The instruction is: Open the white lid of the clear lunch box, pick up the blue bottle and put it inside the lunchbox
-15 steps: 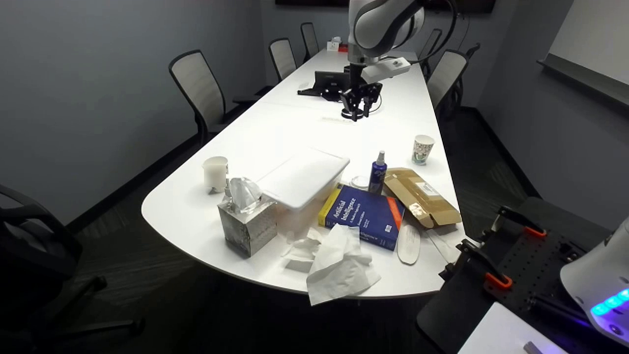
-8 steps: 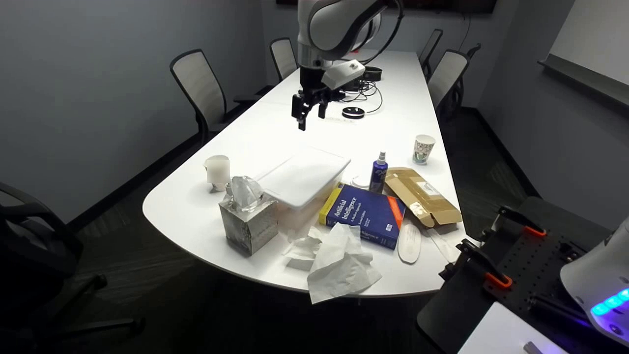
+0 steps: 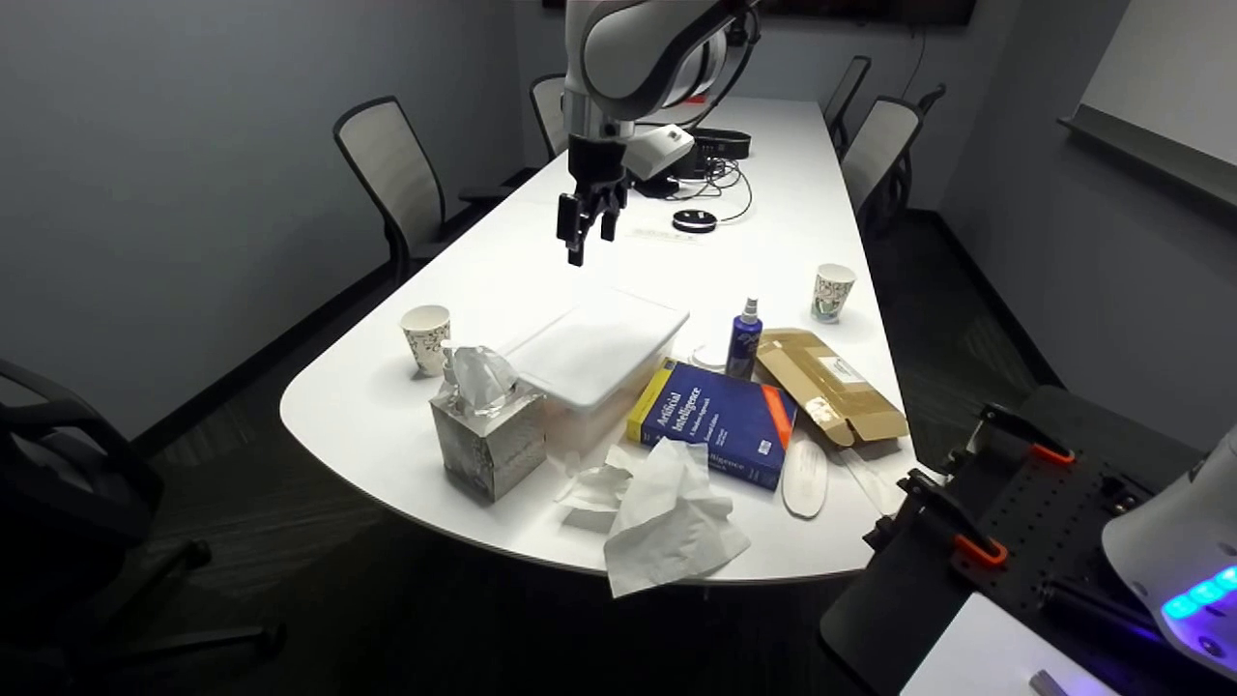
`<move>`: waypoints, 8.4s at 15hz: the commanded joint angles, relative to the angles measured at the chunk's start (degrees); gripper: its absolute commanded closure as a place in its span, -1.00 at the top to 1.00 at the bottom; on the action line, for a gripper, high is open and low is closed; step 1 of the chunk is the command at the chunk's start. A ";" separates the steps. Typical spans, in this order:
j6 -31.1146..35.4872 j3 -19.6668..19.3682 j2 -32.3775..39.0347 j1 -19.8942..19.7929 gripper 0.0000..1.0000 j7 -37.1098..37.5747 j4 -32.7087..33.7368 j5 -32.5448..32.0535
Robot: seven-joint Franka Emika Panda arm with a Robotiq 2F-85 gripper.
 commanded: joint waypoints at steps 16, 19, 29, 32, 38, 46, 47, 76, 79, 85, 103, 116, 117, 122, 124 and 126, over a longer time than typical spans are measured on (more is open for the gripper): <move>-6.64 -1.03 10.05 11.94 1.00 7.62 5.23 -2.21; -8.34 -2.04 11.90 13.10 1.00 9.72 6.12 -3.46; -9.23 -7.42 17.94 20.57 1.00 19.55 12.07 -12.72; -12.33 -8.54 19.17 23.16 1.00 22.26 14.10 -15.24; -17.14 -9.43 20.93 25.09 1.00 25.86 15.65 -17.69; -16.89 -10.89 24.35 24.96 1.00 26.03 19.03 -19.98; -16.92 -11.00 24.87 24.98 1.00 26.00 19.52 -20.09; -19.74 -13.07 24.36 23.97 1.00 27.54 19.92 -20.82; -19.59 -13.12 24.13 23.70 1.00 28.54 18.92 -20.78; -19.46 -13.27 23.70 23.00 1.00 29.72 17.41 -20.96; -19.30 -14.62 23.40 19.93 1.00 29.93 15.74 -21.12; -0.54 -10.78 12.31 17.45 1.00 32.45 6.55 -12.12; -0.01 -11.02 10.20 17.29 1.00 33.94 4.16 -11.56; 3.61 -13.00 1.01 15.72 1.00 44.77 -8.92 -8.97; 7.41 -13.64 -1.81 14.48 1.00 48.17 -14.54 -8.94; 11.65 -14.84 -4.41 13.39 1.00 50.80 -20.58 -9.92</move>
